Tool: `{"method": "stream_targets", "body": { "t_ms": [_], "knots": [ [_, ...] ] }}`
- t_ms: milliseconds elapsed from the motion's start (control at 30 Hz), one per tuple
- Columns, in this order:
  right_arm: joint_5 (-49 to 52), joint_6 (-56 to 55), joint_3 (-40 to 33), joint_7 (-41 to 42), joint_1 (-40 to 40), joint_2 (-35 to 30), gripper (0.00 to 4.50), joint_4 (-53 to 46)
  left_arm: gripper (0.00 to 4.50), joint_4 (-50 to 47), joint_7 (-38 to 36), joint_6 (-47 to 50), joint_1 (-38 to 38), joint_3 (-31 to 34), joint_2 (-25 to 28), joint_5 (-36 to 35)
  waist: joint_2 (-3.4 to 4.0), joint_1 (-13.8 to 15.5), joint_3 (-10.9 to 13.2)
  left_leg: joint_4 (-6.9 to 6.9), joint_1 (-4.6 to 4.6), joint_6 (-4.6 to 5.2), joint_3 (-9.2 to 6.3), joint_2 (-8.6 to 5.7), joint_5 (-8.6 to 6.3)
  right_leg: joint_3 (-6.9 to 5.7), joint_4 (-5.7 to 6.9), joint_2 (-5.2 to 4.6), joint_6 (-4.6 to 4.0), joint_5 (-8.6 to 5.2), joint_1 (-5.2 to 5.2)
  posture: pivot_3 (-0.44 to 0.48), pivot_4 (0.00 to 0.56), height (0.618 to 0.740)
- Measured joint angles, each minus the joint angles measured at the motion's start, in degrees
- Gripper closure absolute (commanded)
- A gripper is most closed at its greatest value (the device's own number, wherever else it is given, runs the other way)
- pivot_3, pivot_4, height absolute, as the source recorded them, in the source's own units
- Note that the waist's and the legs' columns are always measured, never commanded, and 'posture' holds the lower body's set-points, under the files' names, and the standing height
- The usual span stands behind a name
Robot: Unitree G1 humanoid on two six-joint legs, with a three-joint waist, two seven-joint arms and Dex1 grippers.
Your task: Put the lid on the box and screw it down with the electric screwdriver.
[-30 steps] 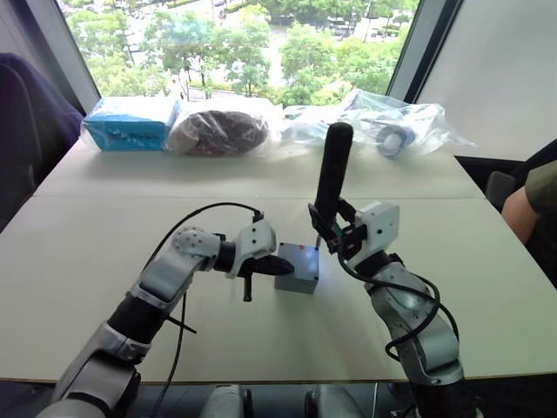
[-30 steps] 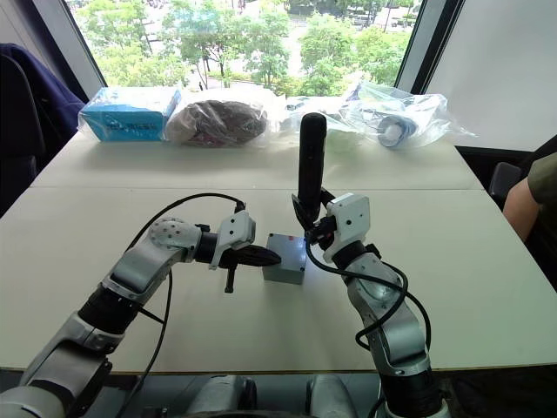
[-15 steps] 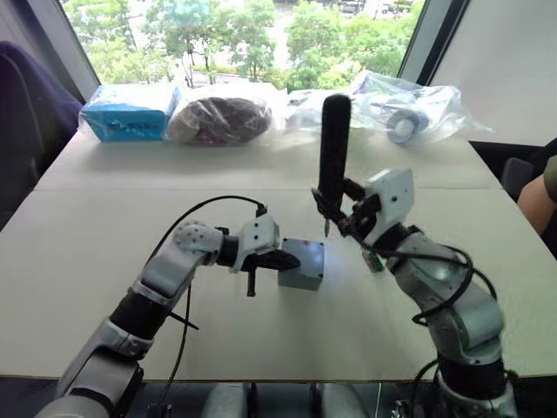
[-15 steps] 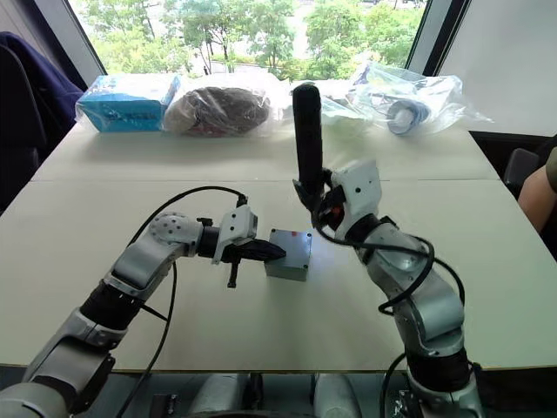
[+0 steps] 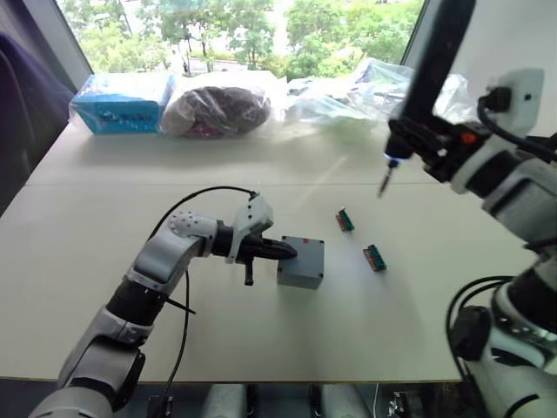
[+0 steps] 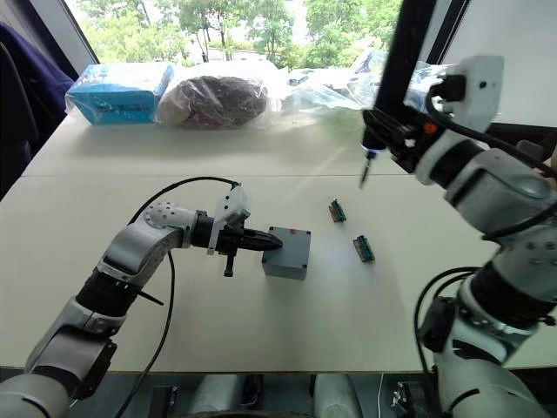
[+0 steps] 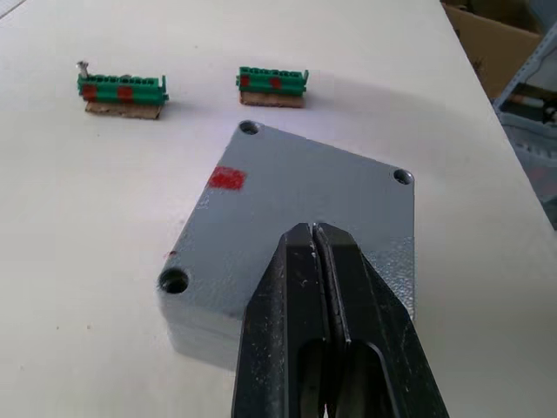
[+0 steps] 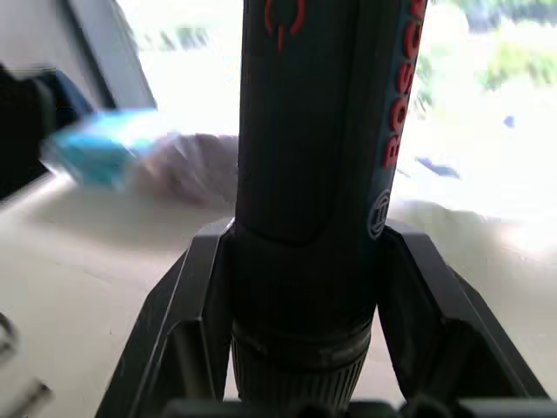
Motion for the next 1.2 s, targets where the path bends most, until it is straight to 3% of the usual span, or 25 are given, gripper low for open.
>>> {"method": "stream_targets", "body": {
  "t_ms": [133,233,400,600,833,900,1067,1200],
  "knots": [
    [12.2,3.7,-2.3,-4.5,16.8,-10.9,2.73,11.2,4.50,-6.7,-4.4,1.7,-2.6,-0.1,3.2,-2.4,0.30,0.7,0.2,0.02,-0.50,-0.28,0.16,-0.06,0.19,-0.15,-0.04,0.10,0.12,-0.01,-0.34,0.000,0.150,0.740],
    [23.8,3.6,-1.8,-8.2,22.7,-13.8,2.73,15.3,4.50,-8.2,-5.9,1.6,-3.4,-0.7,3.6,-2.5,0.51,0.3,0.4,0.28,-0.61,-0.25,0.34,-0.08,0.18,-0.29,0.05,0.31,0.97,-0.07,-0.47,0.000,0.150,0.740],
    [42.2,-3.8,4.5,-20.5,31.3,-20.8,2.73,19.5,4.50,-8.2,-6.7,0.5,-3.0,-1.9,4.9,-2.1,-0.14,0.6,0.9,1.09,-0.56,0.14,0.07,0.17,-0.03,-0.32,0.83,0.60,1.14,-0.04,-0.45,0.000,0.150,0.740],
    [52.3,-13.5,12.8,-28.9,36.0,-26.0,2.73,23.1,4.50,-6.6,-5.4,0.6,-1.7,-1.9,5.9,-1.7,-0.09,0.6,1.3,1.71,-0.67,0.44,0.13,0.21,0.18,-0.06,0.93,0.68,1.09,0.37,-0.40,0.000,0.150,0.740],
    [51.1,-17.2,17.7,-28.5,34.5,-27.8,2.73,26.7,4.50,-4.1,-2.8,1.1,-1.5,-0.4,5.7,-2.3,-0.13,0.8,1.3,1.77,-0.68,0.46,0.24,0.22,0.17,0.08,0.94,0.72,1.38,0.55,-0.40,0.000,0.150,0.740],
    [49.7,-17.3,18.6,-27.4,34.3,-28.1,1.72,27.1,4.50,-3.7,-2.5,1.8,-1.5,0.6,5.8,-2.4,-0.12,1.0,1.3,1.77,-0.68,0.45,0.24,0.24,0.17,0.07,0.96,0.74,1.38,0.55,-0.41,0.000,0.150,0.740],
    [44.5,-17.2,19.0,-24.1,32.9,-29.2,0.05,27.9,4.50,-2.3,-1.8,2.4,-1.4,1.8,5.8,-2.8,-0.12,1.0,1.3,1.81,-0.68,0.45,0.26,0.24,0.18,0.08,0.97,0.74,1.38,0.56,-0.40,0.000,0.150,0.740],
    [37.3,-16.9,19.1,-17.8,31.4,-30.5,0.02,27.4,4.50,0.2,0.0,4.8,-1.6,5.7,5.7,-4.7,-0.11,0.9,1.3,1.83,-0.68,0.45,0.26,0.25,0.18,0.08,1.04,0.74,1.39,0.56,-0.43,0.000,0.150,0.740]
  ]
}}
